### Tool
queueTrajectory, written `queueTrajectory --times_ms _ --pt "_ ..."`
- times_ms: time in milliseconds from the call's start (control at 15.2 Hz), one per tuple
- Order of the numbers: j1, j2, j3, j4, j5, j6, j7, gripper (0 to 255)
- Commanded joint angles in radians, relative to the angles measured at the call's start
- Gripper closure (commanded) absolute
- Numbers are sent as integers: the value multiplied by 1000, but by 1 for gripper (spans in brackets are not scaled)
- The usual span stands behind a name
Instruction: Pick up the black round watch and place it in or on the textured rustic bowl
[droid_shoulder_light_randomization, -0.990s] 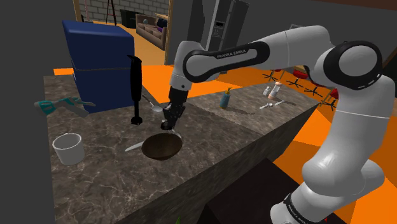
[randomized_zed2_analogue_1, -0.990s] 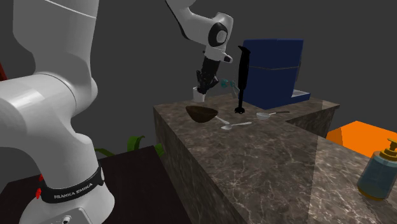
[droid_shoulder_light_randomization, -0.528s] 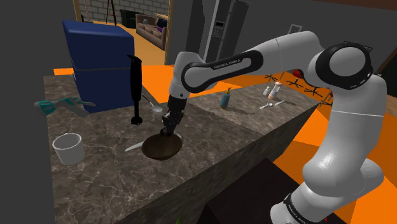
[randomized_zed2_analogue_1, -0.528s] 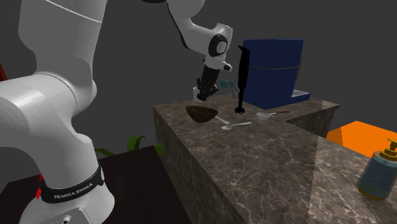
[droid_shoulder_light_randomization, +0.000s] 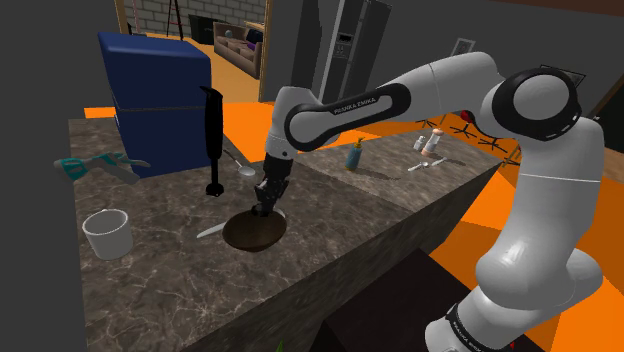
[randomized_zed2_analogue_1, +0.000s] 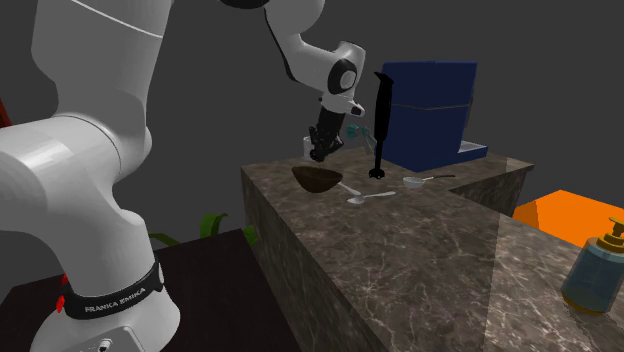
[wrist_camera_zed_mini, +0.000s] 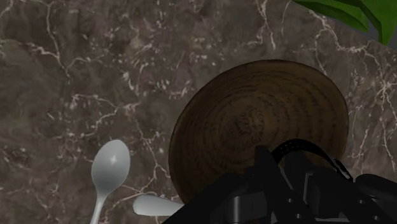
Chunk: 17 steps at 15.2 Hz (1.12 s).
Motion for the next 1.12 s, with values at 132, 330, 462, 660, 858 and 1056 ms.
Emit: queueTrajectory --times_ms 132,330,462,660,858,1056 --pt "0 0 0 0 0 0 0 0" --pt "0 0 0 0 0 0 0 0" --pt "-12 -16 10 15 12 -29 -8 0" --pt "-42 -55 32 65 43 -112 -29 0" --pt "-42 -55 32 65 43 -112 -29 0" --pt "-42 -55 32 65 43 -112 -29 0"
